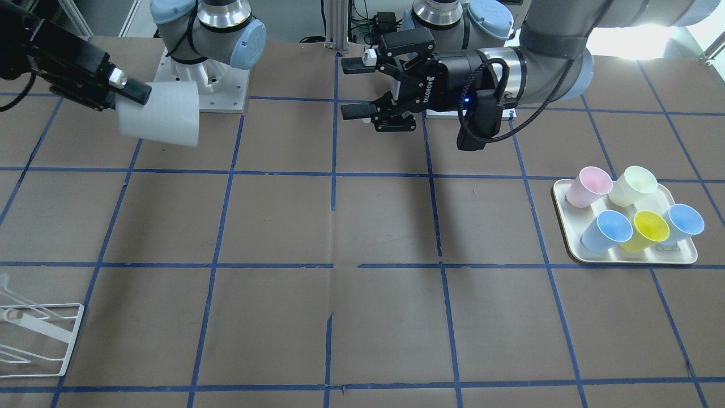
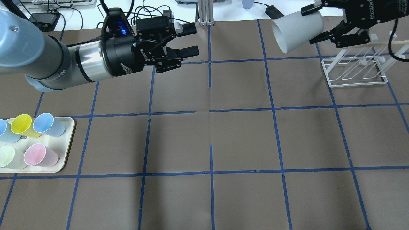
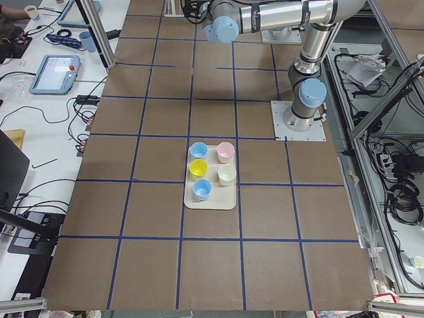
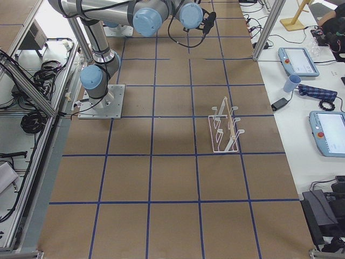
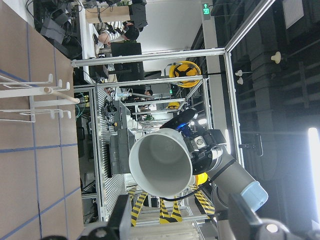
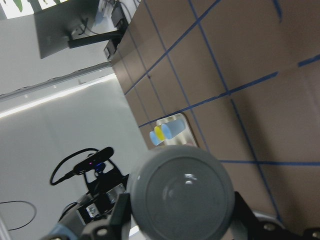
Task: Transfer IKEA cup to right arm and place on rack
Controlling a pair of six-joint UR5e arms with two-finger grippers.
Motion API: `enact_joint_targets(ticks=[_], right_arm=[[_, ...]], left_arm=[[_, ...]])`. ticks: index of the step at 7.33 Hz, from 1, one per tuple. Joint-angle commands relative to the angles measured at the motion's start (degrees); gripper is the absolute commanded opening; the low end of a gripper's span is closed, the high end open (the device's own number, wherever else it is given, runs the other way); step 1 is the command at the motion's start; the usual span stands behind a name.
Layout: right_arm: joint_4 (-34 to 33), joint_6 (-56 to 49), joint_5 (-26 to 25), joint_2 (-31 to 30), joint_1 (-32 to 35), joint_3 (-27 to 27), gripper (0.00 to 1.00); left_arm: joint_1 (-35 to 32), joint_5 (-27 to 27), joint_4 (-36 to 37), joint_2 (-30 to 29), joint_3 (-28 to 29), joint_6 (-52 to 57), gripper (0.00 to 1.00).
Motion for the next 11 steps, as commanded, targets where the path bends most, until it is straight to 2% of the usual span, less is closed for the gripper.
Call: enact_joint_targets(ticks=[1,2,3,4,6,7,8,9,10,11], right_arm=[[-14.9,1.8,-14.7,2.1,-0.4,-1.0,0.47],[-20.3,0.9,-21.3,3.8,-0.1,-0.9,0.46],[-22.4,-1.2,-26.5,5.5,0.2,-0.4,0.45],[-23.4,-6.0,-33.1,7.2,0.2,-0.2,0.37],[-29.3,-9.1,-43.3,10.2,0.2,0.0,0.36],[-33.1,-13.5,-45.8,11.6,-0.1,0.0,0.33],[-36.9,-14.9,-46.0,12.5,-0.1,0.2,0.27],[-40.7,-15.8,-47.7,14.4,-0.3,0.1,0.26],[-42.9,-15.9,-50.1,14.7,-0.4,0.2,0.25],[-43.5,-16.0,-50.3,15.6,-0.4,0.2,0.24]], left_arm=[[7.0,11.2,0.4,-0.1,0.2,-0.3,0.79],[9.5,15.4,1.1,-1.1,0.2,-0.5,0.79],[10.3,16.3,2.9,-2.6,0.3,-1.8,0.8],[10.4,21.2,10.1,-2.7,0.6,-8.2,0.8],[10.2,39.4,34.5,-0.5,0.9,-33.8,0.81],[9.4,48.7,41.6,0.0,0.8,-41.1,0.81],[8.4,59.0,47.4,0.1,0.9,-46.3,0.82],[5.7,71.6,53.7,1.7,0.9,-49.7,0.85],[4.0,80.6,56.6,2.1,1.9,-52.0,0.88],[1.8,82.4,58.6,1.6,3.7,-59.0,0.92]])
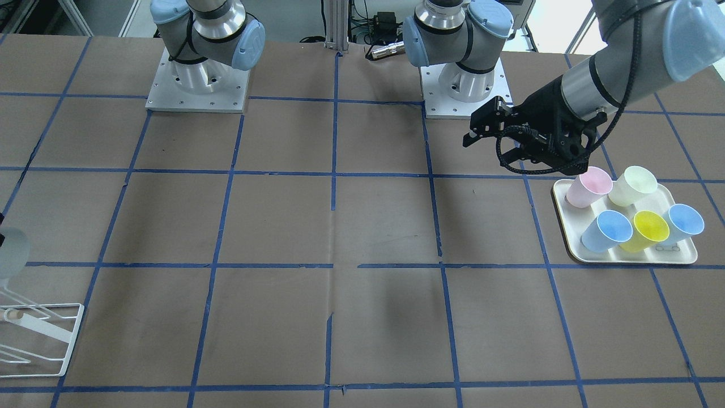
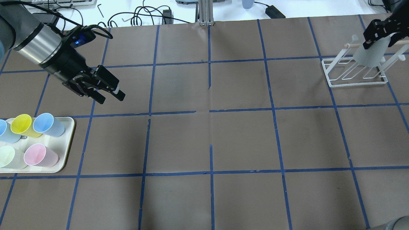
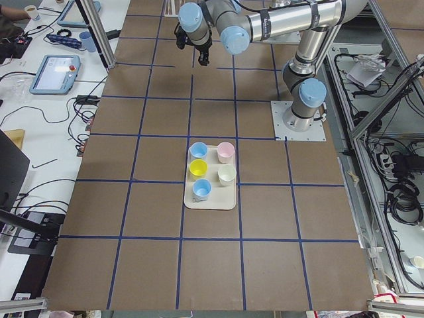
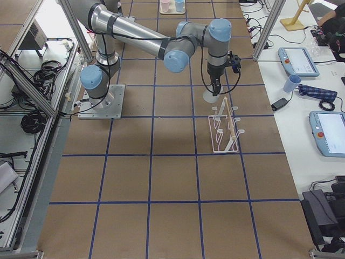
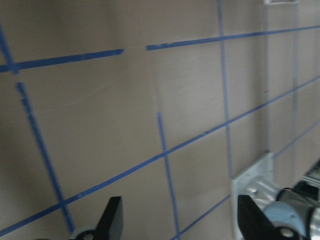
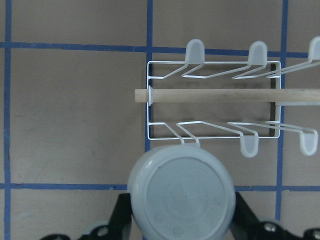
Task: Transfer IKEA cup to right arm and place on rack
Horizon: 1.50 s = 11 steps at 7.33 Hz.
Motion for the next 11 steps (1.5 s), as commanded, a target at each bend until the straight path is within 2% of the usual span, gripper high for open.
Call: enact_joint_targets(ticks=[1,2,3,4,6,7,8,9,10,11], right_arm=[[-2.4,-0.3,-1.4,1.6,-0.1,0.1,0.24],[-2.9,-0.3,-1.5,2.2,-0.1,0.5,0.24],[-3.6,-0.3,-1.7,2.8,-0.2,0.6,0.24],[-4.2,-0.3,-1.7,3.8,-0.2,0.6,0.24],[-4.6,-0.3,-1.8,4.6,-0.1,0.4,0.24],[-4.7,-0.3,-1.7,4.8,-0.1,0.4,0.25],[-4.5,-0.3,-1.6,5.5,-0.1,0.5,0.31],[-4.5,-0.3,-1.2,6.7,-0.1,0.5,0.46],[-4.5,0.4,-0.6,7.9,-0.2,0.3,0.83],[-4.2,0.4,-0.8,8.7,-0.4,-0.4,1.0]], left_arm=[[-7.6,8.3,5.9,0.2,2.9,-13.2,0.93],[-13.7,18.8,9.1,0.7,3.1,-20.0,0.93],[-16.7,24.3,10.2,3.1,1.9,-21.7,0.93],[-14.4,24.1,10.4,5.0,2.2,-21.4,0.96],[-8.0,14.8,10.5,4.2,3.2,-19.5,1.0],[-8.0,14.4,10.5,4.5,3.0,-19.2,1.0],[-8.1,14.4,10.4,5.3,2.2,-19.8,1.0],[-8.1,13.5,9.9,5.3,2.2,-20.0,1.0],[-8.1,14.1,9.7,5.2,2.7,-19.9,1.0],[-8.1,14.0,9.6,5.1,3.0,-20.1,1.0]])
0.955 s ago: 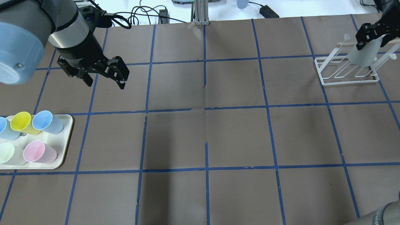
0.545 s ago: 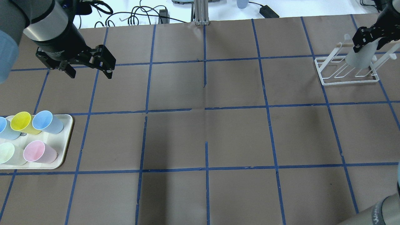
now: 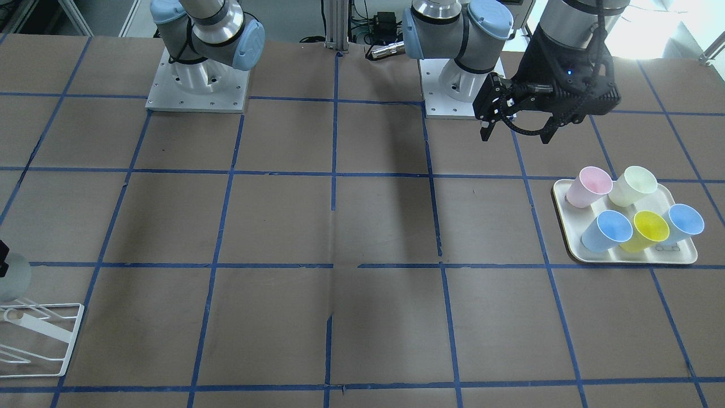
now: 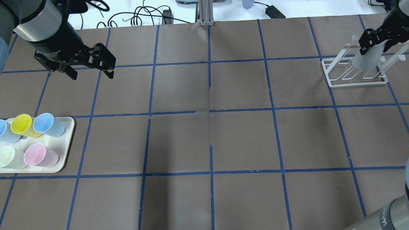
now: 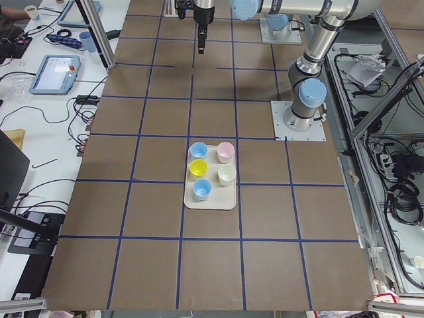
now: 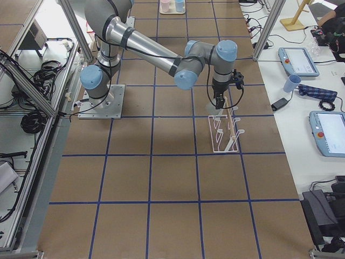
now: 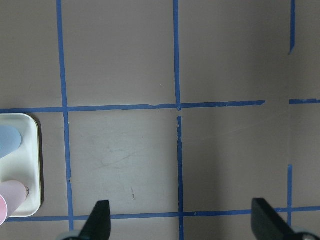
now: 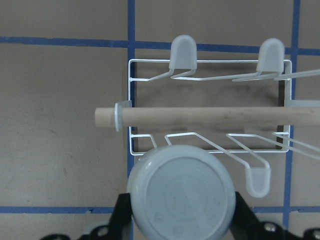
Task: Transfer IKEA cup to right arm and place on rack
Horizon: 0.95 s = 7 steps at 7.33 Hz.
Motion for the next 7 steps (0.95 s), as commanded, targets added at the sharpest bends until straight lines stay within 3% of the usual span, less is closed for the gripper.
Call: enact_joint_targets(ticks=[1,3,5,6,7], right_arm=[[1.1,0.1,-0.5,1.0,-0.2,-0.9,1.0],[7.7,-0.2,-0.5,-1.8,-0.2,-3.6,1.0],[26.1,0.2,-0.3,-7.0,0.2,-12.7,1.0],[31.4,0.3,-0.1,-8.7,0.6,-15.8,1.0],[36.3,0.1,0.3,-11.2,0.8,-15.7,1.0]], left_arm=[[0.0,0.0,-0.1,0.1,0.0,-0.1,1.0],[0.0,-0.6,0.0,0.3,-0.4,-0.1,1.0],[-0.1,0.1,-0.1,0.8,-0.6,-1.6,1.0],[0.0,0.4,0.1,0.8,-0.5,-1.7,1.0],[-0.1,0.2,-0.3,0.8,-0.5,-1.5,1.0]])
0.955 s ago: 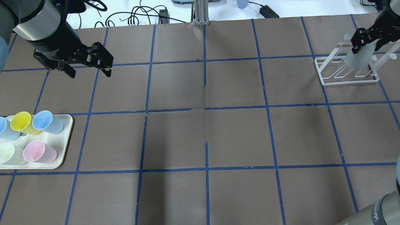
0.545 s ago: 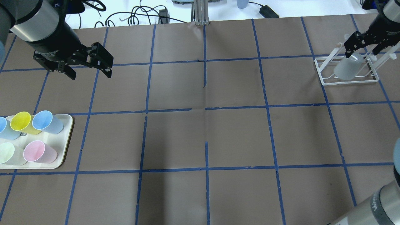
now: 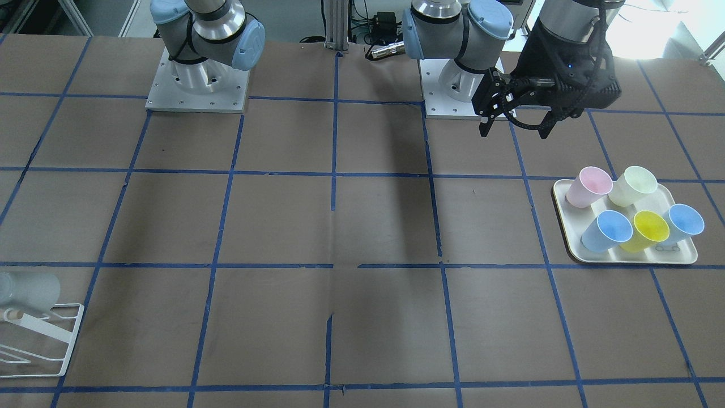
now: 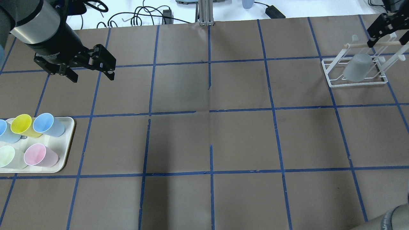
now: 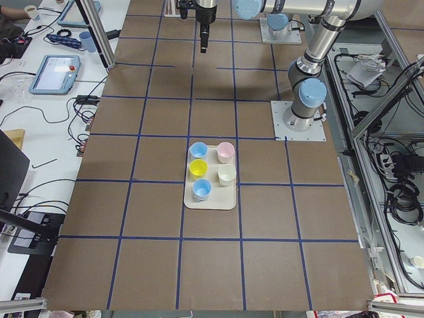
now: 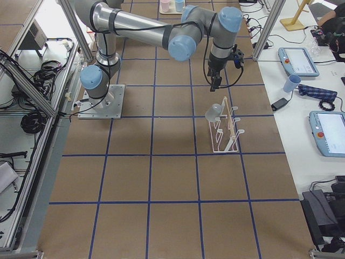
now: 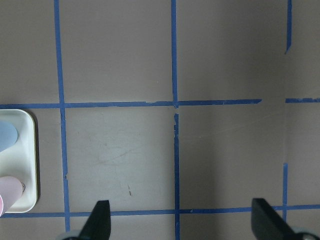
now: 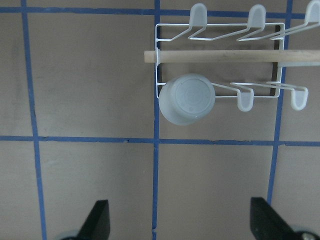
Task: Transfer IKEA cup to right arm and place on rack
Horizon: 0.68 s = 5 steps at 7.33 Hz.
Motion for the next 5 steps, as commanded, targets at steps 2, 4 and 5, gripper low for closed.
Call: enact_joint_targets(ticks=[2,4,5], right_arm=[[8.9,0.0,0.3,-8.4,6.4,0.6,1.0],[8.9,0.1,0.5,-13.1,13.7,3.9,1.0],[8.9,1.8,0.4,-14.8,16.6,7.3,1.0]], left_arm=[[0.0,0.2,-0.2,-1.4,2.4,-0.2,1.0],[-0.7,0.1,-0.2,-3.0,3.7,-0.1,1.0],[-0.7,3.1,-0.8,-4.2,5.7,-0.2,1.0]])
